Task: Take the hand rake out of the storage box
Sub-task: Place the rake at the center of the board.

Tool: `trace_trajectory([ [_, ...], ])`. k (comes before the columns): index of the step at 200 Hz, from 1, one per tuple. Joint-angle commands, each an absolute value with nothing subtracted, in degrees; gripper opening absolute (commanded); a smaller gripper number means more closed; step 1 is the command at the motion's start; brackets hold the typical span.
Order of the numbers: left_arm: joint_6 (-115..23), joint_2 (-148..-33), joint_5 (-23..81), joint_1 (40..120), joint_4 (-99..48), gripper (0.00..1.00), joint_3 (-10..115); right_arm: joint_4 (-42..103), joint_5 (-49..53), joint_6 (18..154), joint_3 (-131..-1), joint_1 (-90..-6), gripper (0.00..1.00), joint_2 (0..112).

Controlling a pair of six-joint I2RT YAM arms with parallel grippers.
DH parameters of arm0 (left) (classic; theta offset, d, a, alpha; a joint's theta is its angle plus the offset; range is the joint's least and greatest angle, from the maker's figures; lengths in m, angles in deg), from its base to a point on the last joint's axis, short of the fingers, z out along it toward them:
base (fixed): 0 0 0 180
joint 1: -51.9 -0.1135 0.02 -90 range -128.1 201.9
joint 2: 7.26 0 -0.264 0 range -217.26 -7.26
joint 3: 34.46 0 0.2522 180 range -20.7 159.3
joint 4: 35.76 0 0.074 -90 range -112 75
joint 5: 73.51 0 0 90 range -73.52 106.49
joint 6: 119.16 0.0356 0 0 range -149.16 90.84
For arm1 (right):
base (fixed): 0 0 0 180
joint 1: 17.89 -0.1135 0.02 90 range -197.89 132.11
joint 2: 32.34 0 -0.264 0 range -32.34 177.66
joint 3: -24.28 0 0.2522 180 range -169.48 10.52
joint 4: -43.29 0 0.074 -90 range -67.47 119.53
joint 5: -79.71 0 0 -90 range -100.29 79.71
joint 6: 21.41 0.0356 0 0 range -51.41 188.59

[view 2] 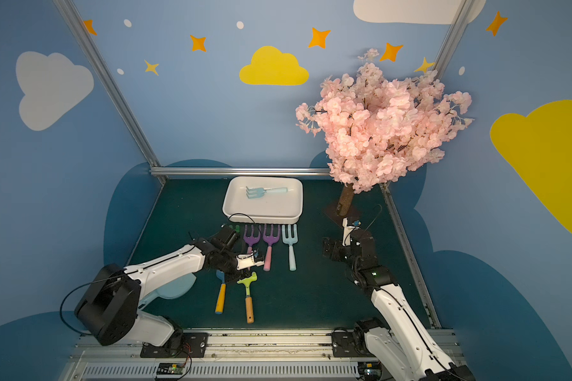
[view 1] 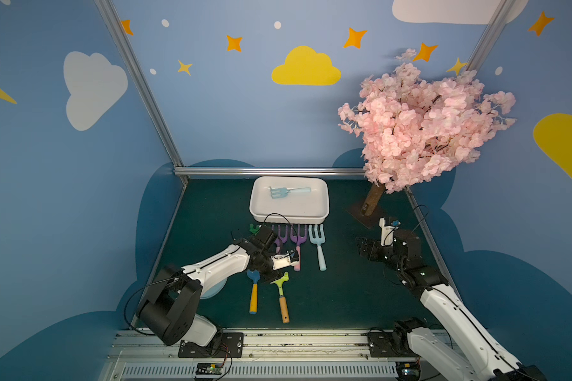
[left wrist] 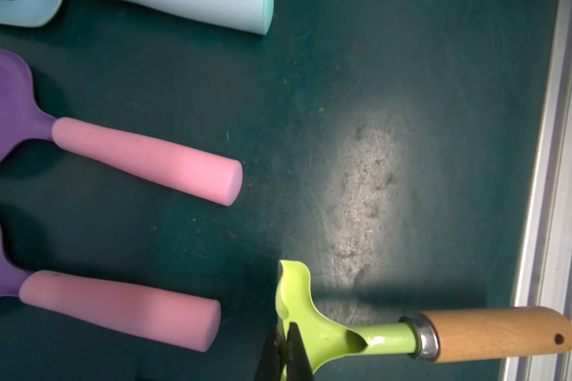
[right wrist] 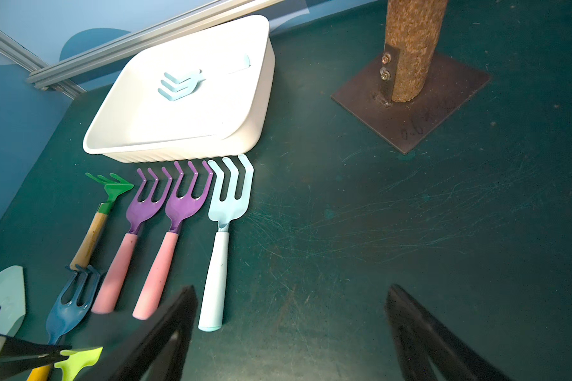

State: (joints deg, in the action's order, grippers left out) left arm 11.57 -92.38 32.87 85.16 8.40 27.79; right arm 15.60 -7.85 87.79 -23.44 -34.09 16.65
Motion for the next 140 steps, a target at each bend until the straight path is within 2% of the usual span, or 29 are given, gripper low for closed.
trace_trajectory([
  [1, 13.1, -93.8, 30.3, 85.8, 9.0, 0.03, 28.7, 17.5, -8.0, 87.7, -22.8, -33.5, 0.92, 16.8],
  [39, 14.8, -96.6, 26.1, 86.3, 8.6, 0.03, 29.5, 18.4, -7.1, 87.8, -22.3, -32.8, 0.93, 17.8],
  [85, 16.8, -99.6, 25.8, 86.4, 7.5, 0.03, 30.6, 18.9, -6.6, 87.8, -21.8, -32.2, 0.92, 18.3],
  [95, 16.8, -99.9, 25.5, 86.4, 7.1, 0.09, 30.6, 19.0, -6.7, 87.8, -21.7, -31.9, 0.92, 18.3],
  [140, 15.0, -99.6, 25.6, 86.6, 7.3, 0.50, 32.2, 19.2, -6.2, 87.9, -21.6, -31.4, 0.92, 18.7],
])
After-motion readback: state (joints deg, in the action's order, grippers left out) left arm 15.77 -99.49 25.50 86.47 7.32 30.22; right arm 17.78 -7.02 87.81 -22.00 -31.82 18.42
